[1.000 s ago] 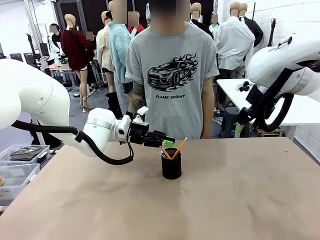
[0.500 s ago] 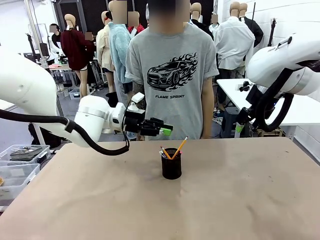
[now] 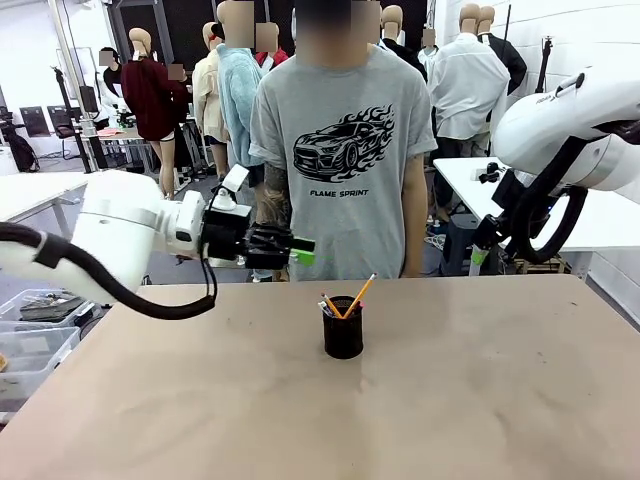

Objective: Place the pens into the pen holder.
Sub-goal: Pick up a writing instrument from the table and place it into the Pen holder.

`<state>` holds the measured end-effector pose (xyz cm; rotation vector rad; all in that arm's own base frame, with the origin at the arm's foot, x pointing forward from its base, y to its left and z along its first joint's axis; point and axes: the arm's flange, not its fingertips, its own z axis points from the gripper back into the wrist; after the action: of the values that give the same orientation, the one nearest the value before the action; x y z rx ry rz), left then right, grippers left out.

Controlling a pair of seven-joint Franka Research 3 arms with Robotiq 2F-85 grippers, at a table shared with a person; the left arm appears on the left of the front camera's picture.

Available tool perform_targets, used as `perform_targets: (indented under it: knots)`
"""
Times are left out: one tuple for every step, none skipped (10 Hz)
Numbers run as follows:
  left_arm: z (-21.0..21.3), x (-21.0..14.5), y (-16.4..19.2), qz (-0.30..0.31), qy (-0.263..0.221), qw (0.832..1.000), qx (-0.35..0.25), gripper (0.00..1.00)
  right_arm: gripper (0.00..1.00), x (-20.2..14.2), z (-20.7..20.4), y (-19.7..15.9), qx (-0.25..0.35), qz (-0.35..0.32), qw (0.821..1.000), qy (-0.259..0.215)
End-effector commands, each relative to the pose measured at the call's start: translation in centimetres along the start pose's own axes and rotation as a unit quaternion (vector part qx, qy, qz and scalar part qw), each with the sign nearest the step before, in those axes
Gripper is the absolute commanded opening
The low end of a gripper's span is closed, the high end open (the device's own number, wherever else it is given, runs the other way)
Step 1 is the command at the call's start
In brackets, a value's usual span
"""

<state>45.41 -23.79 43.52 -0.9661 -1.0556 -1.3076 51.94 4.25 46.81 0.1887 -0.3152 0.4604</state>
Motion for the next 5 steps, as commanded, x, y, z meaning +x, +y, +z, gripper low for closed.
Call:
perform_targets:
  knots:
    - [1.6, 0.9, -1.9, 0.031, 0.056, 0.990, 0.123, 0.49, 0.96, -0.1, -0.1, -0.1, -0.003, 0.006, 1.000, -0.002]
    - [3.2, 0.9, -2.3, 0.046, 0.085, 0.979, 0.182, 0.49, 0.96, -0.1, -0.1, -0.1, -0.003, 0.006, 1.000, -0.002]
    - [4.9, 0.7, -2.8, 0.076, 0.121, 0.960, 0.242, 0.49, 0.96, -0.1, -0.1, -0.1, -0.003, 0.006, 1.000, -0.002]
    - [6.1, 0.5, -3.4, 0.089, 0.137, 0.951, 0.262, 0.49, 0.96, -0.1, -0.1, -0.1, -0.003, 0.006, 1.000, -0.002]
    - [7.5, 0.3, -4.2, 0.109, 0.146, 0.940, 0.289, 0.49, 0.96, -0.1, -0.1, -0.1, -0.003, 0.006, 1.000, -0.002]
